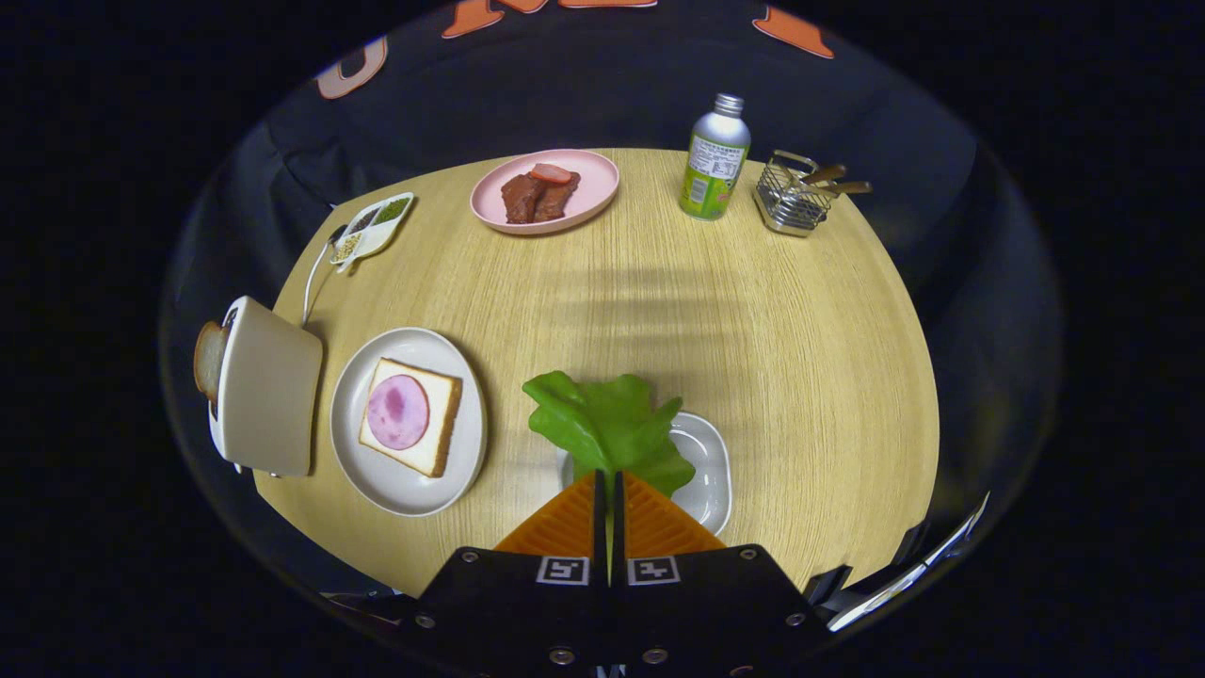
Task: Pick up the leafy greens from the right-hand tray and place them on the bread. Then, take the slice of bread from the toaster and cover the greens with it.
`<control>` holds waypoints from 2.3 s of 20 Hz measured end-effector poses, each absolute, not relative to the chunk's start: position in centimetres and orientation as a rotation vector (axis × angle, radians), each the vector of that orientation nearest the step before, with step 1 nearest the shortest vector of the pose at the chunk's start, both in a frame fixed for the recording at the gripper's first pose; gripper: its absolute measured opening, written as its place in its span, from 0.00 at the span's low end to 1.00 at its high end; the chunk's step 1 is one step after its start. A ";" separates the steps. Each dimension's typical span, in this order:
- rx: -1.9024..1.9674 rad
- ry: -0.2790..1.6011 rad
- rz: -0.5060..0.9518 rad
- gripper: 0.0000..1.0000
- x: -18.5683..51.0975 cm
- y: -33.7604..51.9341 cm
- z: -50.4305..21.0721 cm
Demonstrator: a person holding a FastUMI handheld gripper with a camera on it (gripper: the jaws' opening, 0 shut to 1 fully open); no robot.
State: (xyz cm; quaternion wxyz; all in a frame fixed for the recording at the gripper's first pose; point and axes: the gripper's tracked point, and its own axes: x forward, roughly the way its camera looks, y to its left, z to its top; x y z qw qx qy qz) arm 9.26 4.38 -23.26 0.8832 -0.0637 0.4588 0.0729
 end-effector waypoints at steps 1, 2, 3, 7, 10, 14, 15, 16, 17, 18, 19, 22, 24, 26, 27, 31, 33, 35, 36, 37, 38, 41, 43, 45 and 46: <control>-0.135 0.945 0.161 0.01 9.1 5.2 -22.8; -0.137 0.936 0.174 0.01 9.0 6.2 -22.3; -0.141 0.930 0.186 0.01 8.8 7.1 -22.0; -0.160 0.911 0.231 0.01 8.6 11.2 -21.3; -0.171 0.907 0.263 0.01 8.7 14.5 -21.3; -0.202 0.914 0.308 0.01 8.8 18.4 -22.1; -0.207 0.918 0.322 0.01 8.8 19.4 -22.3; -0.215 0.923 0.334 0.01 8.8 20.1 -22.5; -0.226 0.926 0.344 0.01 8.9 20.9 -22.9; -0.239 0.929 0.350 0.01 9.0 21.7 -23.3; -0.249 0.932 0.354 0.01 9.2 22.3 -23.7; -0.275 0.943 0.358 0.01 9.8 23.7 -25.2; -0.298 0.950 0.362 0.01 10.0 24.2 -26.1; -0.296 0.962 0.373 0.01 10.1 24.9 -27.0; -0.282 0.971 0.377 0.01 10.1 25.4 -27.4; -0.267 0.990 0.359 0.03 10.3 25.4 -28.4; -0.268 0.996 0.349 0.04 10.3 25.1 -28.6; -0.284 0.990 0.332 0.09 10.5 24.6 -28.7; -0.284 0.991 0.327 0.11 10.5 24.4 -28.6; -0.273 0.992 0.326 0.12 10.5 24.5 -28.7; -0.263 0.990 0.326 0.18 10.5 24.4 -28.6; -0.250 0.970 0.312 0.42 10.4 23.7 -27.7; -0.227 0.955 0.308 0.61 10.3 23.4 -26.9; -0.203 0.919 0.297 0.81 10.0 22.4 -25.3; -0.186 0.901 0.292 0.90 9.9 22.3 -24.5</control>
